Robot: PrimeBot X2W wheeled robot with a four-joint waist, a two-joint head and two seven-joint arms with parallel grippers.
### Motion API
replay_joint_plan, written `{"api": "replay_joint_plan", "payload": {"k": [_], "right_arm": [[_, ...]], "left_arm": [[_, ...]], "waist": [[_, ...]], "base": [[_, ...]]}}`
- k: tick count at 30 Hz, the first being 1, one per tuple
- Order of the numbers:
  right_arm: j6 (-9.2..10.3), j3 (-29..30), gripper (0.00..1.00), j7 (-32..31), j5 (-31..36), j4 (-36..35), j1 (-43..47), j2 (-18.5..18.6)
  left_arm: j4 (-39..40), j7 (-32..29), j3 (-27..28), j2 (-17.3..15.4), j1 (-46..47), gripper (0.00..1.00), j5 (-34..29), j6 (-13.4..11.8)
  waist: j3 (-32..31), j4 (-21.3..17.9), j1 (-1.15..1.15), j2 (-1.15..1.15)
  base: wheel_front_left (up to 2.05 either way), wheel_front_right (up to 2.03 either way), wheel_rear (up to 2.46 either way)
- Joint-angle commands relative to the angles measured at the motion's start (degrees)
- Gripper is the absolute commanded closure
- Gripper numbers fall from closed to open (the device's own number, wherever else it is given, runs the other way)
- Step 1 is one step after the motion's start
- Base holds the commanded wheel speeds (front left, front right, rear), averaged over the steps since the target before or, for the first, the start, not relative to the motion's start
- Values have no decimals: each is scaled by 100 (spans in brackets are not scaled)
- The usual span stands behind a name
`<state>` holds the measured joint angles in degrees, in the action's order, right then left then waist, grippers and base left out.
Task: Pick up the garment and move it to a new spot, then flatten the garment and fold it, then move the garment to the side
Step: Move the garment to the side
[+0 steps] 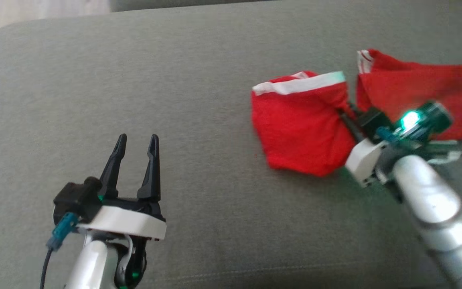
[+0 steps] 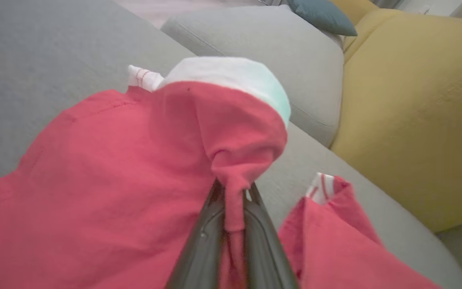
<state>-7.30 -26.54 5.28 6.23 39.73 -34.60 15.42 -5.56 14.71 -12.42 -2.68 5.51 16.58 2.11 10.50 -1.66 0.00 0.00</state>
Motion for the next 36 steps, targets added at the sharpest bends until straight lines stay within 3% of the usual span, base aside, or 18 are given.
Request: {"api": "replay_joint_plan", "payload": {"k": [1, 10, 18, 27, 36], "right_arm": [[-19, -101, 100, -40, -64, -236, -264, 110], [-19, -697, 100, -885, -844, -1203, -784, 2151], [-19, -792, 100, -1709, -1189, -1738, -861, 3201], [-19, -264, 100, -2484, -1244, -1992, -530, 3470], [-19, 539, 100, -2905, -1267, -2222, 1, 3134]], "left_arm": [[206, 29, 177, -20, 270, 0, -75, 19], [240, 29, 139, -20, 568, 0, -88, 101], [235, 29, 162, -20, 739, 0, -70, 188], [235, 29, 232, -20, 865, 0, -69, 245], [227, 29, 275, -20, 951, 0, -123, 284]], "waist": [[105, -185, 0, 0], [520, -389, 0, 0], [823, -280, 0, 0], [1001, -211, 0, 0], [1140, -242, 0, 0]], "base": [[0, 0, 0], [0, 0, 0], [0, 0, 0], [0, 0, 0], [0, 0, 0]]}}
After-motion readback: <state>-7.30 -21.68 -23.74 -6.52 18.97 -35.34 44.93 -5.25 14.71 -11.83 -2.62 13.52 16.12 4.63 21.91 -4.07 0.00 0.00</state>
